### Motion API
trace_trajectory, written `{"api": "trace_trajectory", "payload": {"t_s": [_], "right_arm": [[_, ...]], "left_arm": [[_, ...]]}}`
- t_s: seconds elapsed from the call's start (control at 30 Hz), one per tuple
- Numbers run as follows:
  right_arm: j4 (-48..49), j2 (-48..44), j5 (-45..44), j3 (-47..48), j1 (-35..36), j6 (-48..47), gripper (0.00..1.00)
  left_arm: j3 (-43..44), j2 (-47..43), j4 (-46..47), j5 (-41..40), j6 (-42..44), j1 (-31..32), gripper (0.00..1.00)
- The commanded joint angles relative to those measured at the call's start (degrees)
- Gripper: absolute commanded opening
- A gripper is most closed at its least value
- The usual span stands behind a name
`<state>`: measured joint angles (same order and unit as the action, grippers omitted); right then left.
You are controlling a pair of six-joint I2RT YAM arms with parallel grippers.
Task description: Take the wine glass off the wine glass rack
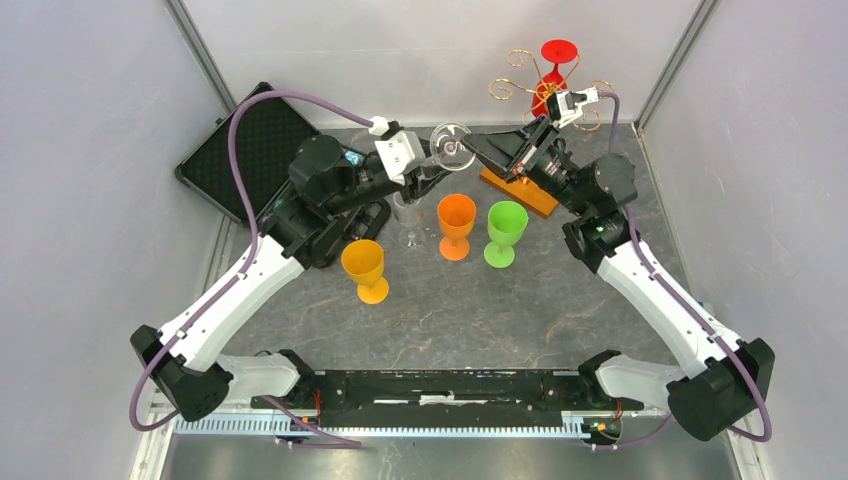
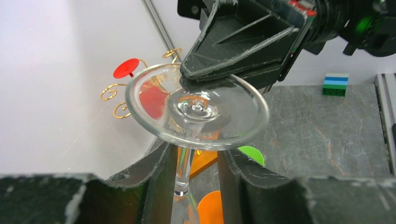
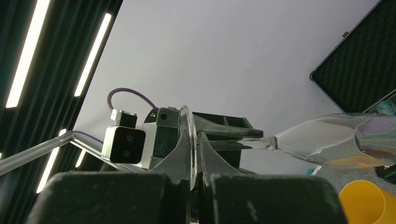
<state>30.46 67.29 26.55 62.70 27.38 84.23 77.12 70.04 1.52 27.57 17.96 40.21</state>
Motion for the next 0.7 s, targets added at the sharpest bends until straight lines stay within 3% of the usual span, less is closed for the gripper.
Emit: {"api": "trace_trajectory", "payload": {"t_s": [0.0, 0.27, 0.33, 0.53, 0.67], "right_arm": [[5.1, -1.7, 1.0, 0.1, 0.7, 1.4, 0.00], [5.2, -1.5, 0.8, -0.4, 0.9, 1.7, 0.00], [5.5, -1.3, 0.6, -0.4, 0.9, 1.9, 0.00], [6.4, -1.0, -0.3, -0.9, 0.9, 2.3, 0.02], [6.6, -0.8, -1.3, -1.2, 0.9, 2.1, 0.23]], "left_arm": [[3.1, 1.5, -1.2, 0.6, 4.6, -0.3, 0.39], [3.6, 1.9, -1.2, 1.2, 3.3, -0.4, 0.17], [3.4, 1.5, -1.2, 1.1, 3.1, -0.4, 0.04], [1.9, 0.2, -0.8, 1.3, 2.0, -0.4, 0.02], [0.3, -0.7, 1.3, 1.2, 0.1, -0.4, 0.02]]}}
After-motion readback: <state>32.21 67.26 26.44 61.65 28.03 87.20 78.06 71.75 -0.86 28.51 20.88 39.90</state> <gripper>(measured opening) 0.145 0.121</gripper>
